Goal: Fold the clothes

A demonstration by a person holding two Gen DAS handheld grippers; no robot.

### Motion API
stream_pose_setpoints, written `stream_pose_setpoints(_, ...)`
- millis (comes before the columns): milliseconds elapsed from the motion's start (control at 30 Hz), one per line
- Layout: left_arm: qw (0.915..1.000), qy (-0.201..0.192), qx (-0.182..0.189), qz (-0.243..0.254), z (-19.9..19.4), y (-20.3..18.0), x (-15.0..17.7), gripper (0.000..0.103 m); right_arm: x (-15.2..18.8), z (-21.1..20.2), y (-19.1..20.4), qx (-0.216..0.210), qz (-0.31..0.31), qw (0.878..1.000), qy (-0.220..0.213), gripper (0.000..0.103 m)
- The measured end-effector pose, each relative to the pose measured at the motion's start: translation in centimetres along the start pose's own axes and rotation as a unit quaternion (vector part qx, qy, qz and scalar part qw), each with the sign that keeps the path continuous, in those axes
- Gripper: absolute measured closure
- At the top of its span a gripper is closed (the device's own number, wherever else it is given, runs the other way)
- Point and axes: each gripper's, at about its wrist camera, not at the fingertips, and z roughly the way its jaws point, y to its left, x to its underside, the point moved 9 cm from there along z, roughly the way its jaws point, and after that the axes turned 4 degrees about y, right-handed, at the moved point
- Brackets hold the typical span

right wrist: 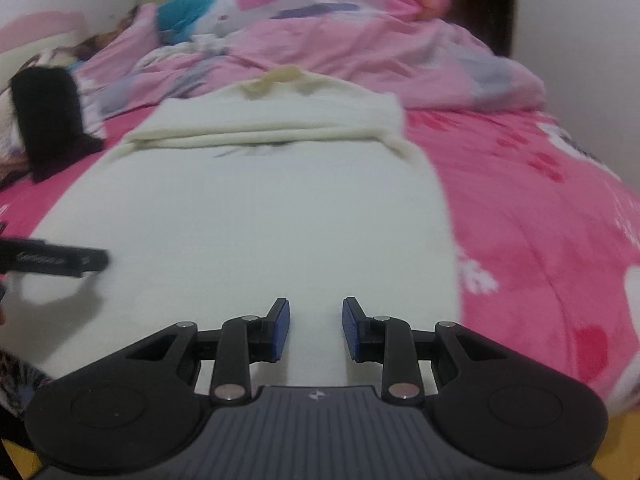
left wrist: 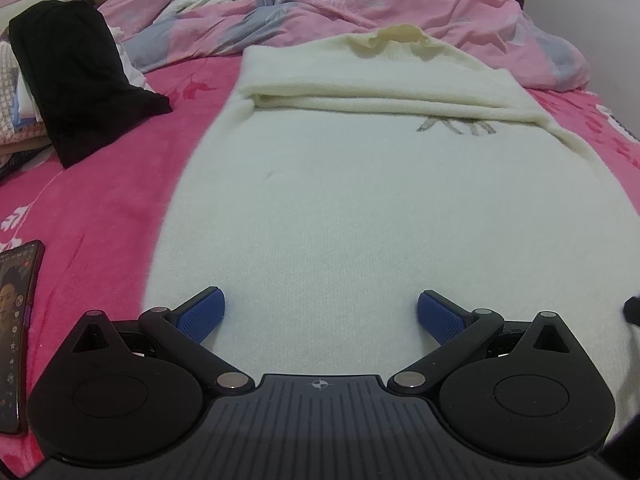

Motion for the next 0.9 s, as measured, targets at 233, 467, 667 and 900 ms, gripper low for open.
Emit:
stream_pose_setpoints(233, 0.9999, -0.009, 0.002, 0.003, -0.1, -0.1, 0.1, 0.000, 0.3, -0.4, -2.7, 0.021, 0.038, 0.999, 0.000, 0.073)
stream_pose_setpoints(467, 0.9997, -0.015, 0.018, 0.007, -0.9, 0.0, -0.4, 0.000, -0.3, -1.2, -2.9, 0.035, 0.040, 0.999, -0.008, 0.073)
stream_pose_setpoints(667, 0.9979, -0.050, 0.029, 0.028, -2.0, -0.6, -2.2, 0.000, -2.4, -1.1, -1.8, 0.012, 0.032, 0.999, -0.021, 0.073)
stream_pose_setpoints(900, 0.9945, -0.088, 0.046, 0.035, -1.8, -0.7, -7.6, 0.000, -8.6, -0.2, 0.3, -0.029, -0.001, 0.998, -0.055, 0.073)
